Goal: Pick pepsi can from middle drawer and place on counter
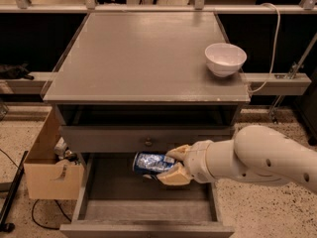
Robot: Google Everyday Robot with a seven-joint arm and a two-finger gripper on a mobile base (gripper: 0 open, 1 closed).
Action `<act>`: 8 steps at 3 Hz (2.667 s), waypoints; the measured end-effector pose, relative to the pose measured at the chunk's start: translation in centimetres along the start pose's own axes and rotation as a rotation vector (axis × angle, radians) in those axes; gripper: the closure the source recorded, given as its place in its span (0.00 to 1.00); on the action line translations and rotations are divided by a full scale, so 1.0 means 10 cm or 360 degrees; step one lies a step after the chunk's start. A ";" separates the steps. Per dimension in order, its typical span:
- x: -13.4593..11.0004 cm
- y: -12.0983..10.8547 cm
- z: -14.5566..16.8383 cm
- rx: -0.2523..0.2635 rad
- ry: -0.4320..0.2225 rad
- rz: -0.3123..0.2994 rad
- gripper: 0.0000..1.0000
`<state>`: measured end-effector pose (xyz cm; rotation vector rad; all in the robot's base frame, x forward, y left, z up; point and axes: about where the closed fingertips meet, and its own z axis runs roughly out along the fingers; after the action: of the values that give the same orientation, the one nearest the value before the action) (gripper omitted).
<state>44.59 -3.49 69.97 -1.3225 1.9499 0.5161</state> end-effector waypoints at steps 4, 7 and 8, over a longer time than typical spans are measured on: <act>-1.58 0.03 -0.97 0.0228 0.0030 -0.0573 1.00; -3.01 -1.08 -1.05 0.0286 0.0003 -0.0763 1.00; -3.17 -1.11 -1.13 0.0313 -0.0030 -0.0785 1.00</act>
Offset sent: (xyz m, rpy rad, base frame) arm -0.0078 0.0244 0.1808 -0.1567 -0.3418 0.0988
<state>58.00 4.59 101.81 -1.5873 1.5333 0.0924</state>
